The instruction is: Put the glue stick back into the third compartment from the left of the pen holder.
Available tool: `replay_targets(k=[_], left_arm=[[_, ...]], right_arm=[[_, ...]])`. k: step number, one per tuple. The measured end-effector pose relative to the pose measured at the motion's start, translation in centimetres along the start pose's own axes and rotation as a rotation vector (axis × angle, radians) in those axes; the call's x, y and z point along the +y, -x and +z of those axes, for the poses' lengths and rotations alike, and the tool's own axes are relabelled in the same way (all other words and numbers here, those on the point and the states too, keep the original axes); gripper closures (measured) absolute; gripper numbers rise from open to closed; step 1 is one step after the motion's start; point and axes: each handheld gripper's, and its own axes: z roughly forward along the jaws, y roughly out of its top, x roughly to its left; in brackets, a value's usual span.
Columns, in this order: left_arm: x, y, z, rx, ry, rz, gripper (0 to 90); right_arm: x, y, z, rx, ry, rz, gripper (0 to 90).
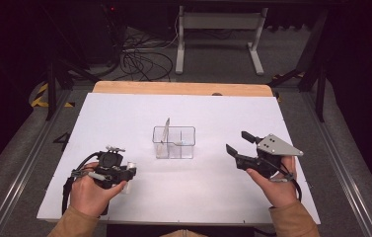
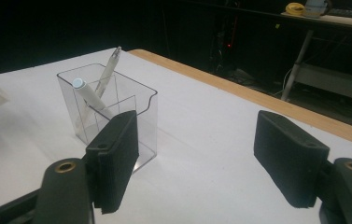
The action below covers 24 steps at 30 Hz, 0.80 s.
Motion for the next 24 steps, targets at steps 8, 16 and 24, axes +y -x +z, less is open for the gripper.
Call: replay_targets(k=[8,16,24], left_arm=[[0.7,-0.4,-1.3,-0.070,0.086,0.042,67.0],[1.4,-0.8,-2.5,-0.121,0.197,0.080,67.0],[1.9,-1.2,-3.1,-0.178,0.255,0.107,66.9]], right_arm=[[0.0,0.0,0.0,-0.003,-0.005,-0.003,31.4],[-0.1,-0.1,0.0,-0.004,0.000,0.000,31.4],[-0.1,-0.1,-0.1,-0.007,-0.001,-0.001,31.4]])
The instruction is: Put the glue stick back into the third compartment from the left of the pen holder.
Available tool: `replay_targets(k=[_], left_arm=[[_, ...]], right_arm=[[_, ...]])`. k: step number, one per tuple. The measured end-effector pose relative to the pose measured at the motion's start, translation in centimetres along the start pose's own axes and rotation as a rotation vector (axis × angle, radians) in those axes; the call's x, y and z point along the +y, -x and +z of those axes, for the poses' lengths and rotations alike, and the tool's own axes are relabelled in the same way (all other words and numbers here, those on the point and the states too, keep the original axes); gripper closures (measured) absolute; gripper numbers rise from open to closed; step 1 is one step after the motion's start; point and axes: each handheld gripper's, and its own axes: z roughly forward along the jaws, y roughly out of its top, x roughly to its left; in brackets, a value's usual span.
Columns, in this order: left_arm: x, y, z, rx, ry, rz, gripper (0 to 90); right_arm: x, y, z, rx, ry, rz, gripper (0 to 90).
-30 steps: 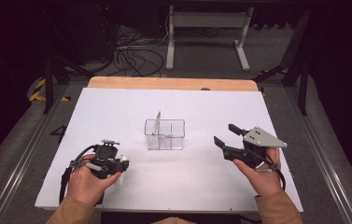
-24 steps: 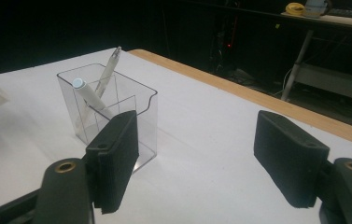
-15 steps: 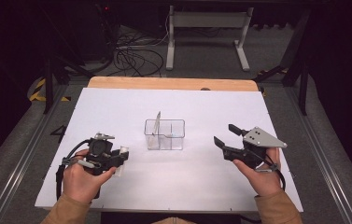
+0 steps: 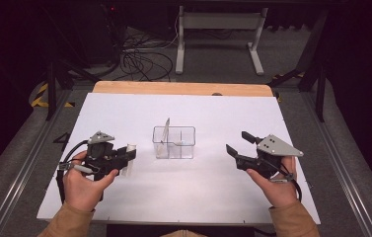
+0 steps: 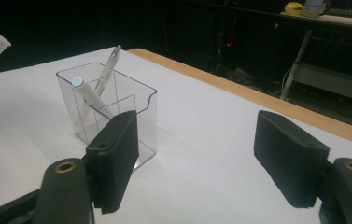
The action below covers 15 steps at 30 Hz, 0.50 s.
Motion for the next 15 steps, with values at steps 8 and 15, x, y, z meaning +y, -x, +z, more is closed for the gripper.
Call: replay_targets(k=[8,15], left_arm=[[0.29,-0.40,-0.43,-0.053,0.056,0.034,66.9],[0.74,-0.72,-0.78,-0.130,0.143,0.050,67.0]], right_arm=[[-0.03,0.00,0.05,0.002,-0.001,-0.002,31.4],[-0.02,-0.02,0.01,0.000,-0.001,-0.001,31.4]])
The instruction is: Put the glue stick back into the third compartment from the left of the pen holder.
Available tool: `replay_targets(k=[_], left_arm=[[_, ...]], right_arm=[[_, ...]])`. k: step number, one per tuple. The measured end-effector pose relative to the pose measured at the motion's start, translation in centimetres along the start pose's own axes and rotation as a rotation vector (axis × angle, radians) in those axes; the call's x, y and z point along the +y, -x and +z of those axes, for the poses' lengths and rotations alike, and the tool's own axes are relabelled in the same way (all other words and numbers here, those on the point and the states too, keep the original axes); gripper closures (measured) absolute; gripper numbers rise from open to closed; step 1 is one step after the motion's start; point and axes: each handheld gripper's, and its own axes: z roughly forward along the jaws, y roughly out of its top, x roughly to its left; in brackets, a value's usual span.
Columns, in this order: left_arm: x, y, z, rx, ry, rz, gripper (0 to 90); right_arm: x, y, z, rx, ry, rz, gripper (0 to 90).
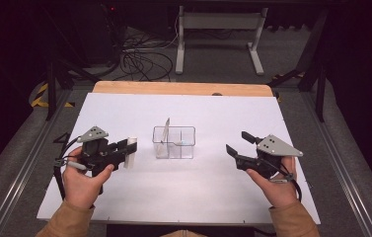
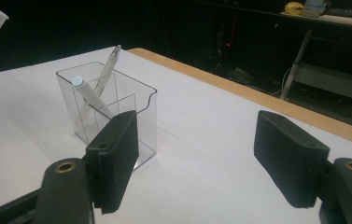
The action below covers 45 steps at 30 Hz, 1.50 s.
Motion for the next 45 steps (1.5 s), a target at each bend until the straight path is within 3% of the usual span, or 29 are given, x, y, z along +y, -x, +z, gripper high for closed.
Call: replay_targets(k=[5,17,28,45], left_arm=[[0.4,0.3,-0.3,-0.025,0.050,0.015,66.9],[1.3,1.0,0.3,-0.079,0.101,0.090,67.0],[3.5,2.3,2.4,-0.105,0.118,0.206,66.9],[4.5,1.6,6.2,-0.211,0.171,0.218,66.9]], right_arm=[[0.0,0.0,0.0,-0.001,-0.001,0.001,31.4],[0.0,0.0,0.0,0.000,0.000,-0.001,31.3],[0.0,0.1,-0.1,-0.001,0.003,0.001,31.3],[-0.1,0.1,0.0,0.002,0.000,0.002,31.3]])
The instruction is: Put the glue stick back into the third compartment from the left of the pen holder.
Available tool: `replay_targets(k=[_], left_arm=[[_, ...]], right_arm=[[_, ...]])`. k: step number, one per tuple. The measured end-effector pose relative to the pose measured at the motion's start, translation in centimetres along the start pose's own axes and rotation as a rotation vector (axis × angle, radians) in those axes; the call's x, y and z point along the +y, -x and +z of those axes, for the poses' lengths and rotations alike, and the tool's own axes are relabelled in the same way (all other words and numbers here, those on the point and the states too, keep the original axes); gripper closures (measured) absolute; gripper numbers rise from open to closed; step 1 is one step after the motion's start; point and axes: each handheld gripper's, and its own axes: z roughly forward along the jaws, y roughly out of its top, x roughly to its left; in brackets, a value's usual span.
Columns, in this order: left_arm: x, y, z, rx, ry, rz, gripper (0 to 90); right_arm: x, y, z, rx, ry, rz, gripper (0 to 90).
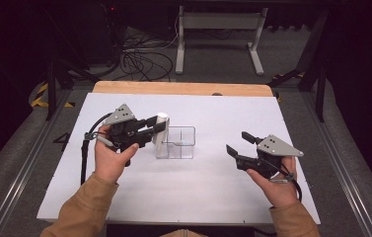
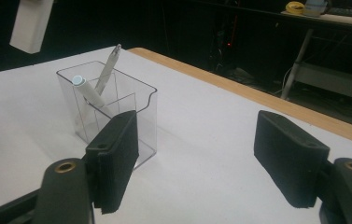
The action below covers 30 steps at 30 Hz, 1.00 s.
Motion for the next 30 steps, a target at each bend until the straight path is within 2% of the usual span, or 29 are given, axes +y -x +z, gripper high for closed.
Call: replay_targets(k=[5,14,19,30], left_arm=[[-0.3,-0.3,1.1,-0.030,0.021,0.018,66.8],[-0.7,-0.6,3.3,-0.071,0.062,0.020,66.9],[-1.0,-0.8,4.4,-0.067,0.072,0.052,66.9],[-1.5,-1.3,6.5,-0.070,0.070,0.057,66.8]], right_arm=[[0.0,0.1,-0.1,-0.001,0.003,0.000,31.3],[0.0,0.1,-0.1,-0.004,0.003,0.003,31.4],[0.0,0.2,-0.2,-0.005,0.002,0.000,31.3],[-0.1,0.2,-0.2,-0.005,0.002,0.000,31.3]])
